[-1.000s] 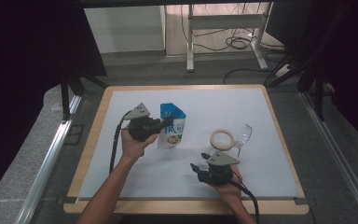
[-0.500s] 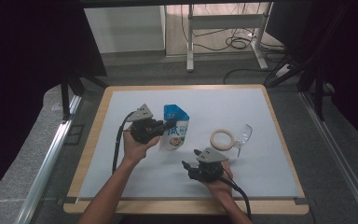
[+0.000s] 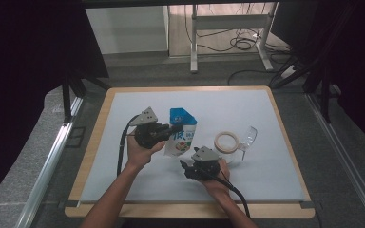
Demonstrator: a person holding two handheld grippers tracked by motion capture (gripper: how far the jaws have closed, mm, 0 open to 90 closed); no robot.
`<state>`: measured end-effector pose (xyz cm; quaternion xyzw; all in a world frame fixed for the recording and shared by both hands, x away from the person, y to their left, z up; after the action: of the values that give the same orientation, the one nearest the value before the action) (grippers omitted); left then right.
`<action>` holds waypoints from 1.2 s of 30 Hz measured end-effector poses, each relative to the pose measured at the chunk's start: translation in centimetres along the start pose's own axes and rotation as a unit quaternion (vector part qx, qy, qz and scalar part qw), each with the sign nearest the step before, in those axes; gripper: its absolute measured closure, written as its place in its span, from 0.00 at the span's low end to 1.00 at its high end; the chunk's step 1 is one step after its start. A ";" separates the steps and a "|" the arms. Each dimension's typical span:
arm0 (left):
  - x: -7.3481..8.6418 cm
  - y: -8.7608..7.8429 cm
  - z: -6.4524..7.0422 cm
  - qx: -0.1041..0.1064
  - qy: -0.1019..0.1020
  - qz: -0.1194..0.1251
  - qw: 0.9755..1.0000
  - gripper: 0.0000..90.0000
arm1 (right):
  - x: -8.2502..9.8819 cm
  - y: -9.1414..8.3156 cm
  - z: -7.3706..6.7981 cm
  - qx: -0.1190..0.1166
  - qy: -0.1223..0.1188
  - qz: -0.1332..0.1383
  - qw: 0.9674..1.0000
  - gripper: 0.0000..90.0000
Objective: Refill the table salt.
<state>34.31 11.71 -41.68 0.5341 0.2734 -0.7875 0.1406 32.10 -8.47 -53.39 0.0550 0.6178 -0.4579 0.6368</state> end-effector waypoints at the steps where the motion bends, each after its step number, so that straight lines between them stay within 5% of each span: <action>1: -0.1 -0.1 0.2 0.002 0.002 0.000 1.000 1.00 | 0.0 0.1 0.0 0.002 -0.001 -0.001 1.000 0.33; 9: -0.6 -0.2 1.5 0.019 0.005 -0.002 1.000 1.00 | -0.6 0.9 0.2 0.013 -0.005 0.011 1.000 0.33; 18: -0.6 1.0 1.9 0.029 0.004 -0.015 0.999 1.00 | -0.8 0.7 -0.3 0.004 -0.042 0.026 0.999 0.42; 36: -1.0 3.4 1.8 0.040 -0.001 -0.032 0.999 1.00 | 0.3 -0.5 0.1 -0.020 -0.009 0.035 0.999 0.54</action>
<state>35.11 7.80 -41.18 0.5296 0.2588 -0.8023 0.0945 31.81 -8.99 -53.35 0.0599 0.6188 -0.4236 0.6588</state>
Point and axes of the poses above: each handheld gripper's, and its own axes: y roughly forward along the jaws, x roughly out of its underside, z roughly to its right, the point moved 1 cm from there along y, roughly forward along the jaws, and after that the axes turned 7 degrees about -y, right-handed, at the moved point
